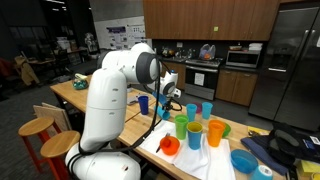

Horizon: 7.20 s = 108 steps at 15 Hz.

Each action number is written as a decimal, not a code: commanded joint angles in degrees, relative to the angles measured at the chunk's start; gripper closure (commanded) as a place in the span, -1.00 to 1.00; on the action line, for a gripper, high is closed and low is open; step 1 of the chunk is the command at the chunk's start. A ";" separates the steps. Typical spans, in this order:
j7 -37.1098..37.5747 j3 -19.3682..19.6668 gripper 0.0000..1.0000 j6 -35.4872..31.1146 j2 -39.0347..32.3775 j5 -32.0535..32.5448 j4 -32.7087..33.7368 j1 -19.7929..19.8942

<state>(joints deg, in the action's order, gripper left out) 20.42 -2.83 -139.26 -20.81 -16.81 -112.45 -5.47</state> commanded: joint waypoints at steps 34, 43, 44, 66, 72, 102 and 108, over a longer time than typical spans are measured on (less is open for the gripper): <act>-3.07 -2.82 -1.00 -9.80 5.87 -29.14 -9.31 3.61; -1.90 -2.37 -1.00 -9.01 4.63 -30.40 -8.66 2.13; -2.56 -2.47 -1.00 -9.21 5.07 -30.78 -9.60 2.26; -14.97 -6.46 0.07 -19.41 3.98 -31.73 -14.77 2.12; -23.01 -8.63 0.57 -21.01 5.73 -39.11 -17.32 3.17; -12.51 -2.83 -0.18 -14.83 17.97 -12.09 -14.44 2.40; -12.75 -2.70 -0.85 -14.65 17.69 -11.47 -14.38 2.50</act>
<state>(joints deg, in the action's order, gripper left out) 7.65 -6.09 -154.20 -2.92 -29.10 -126.95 -2.65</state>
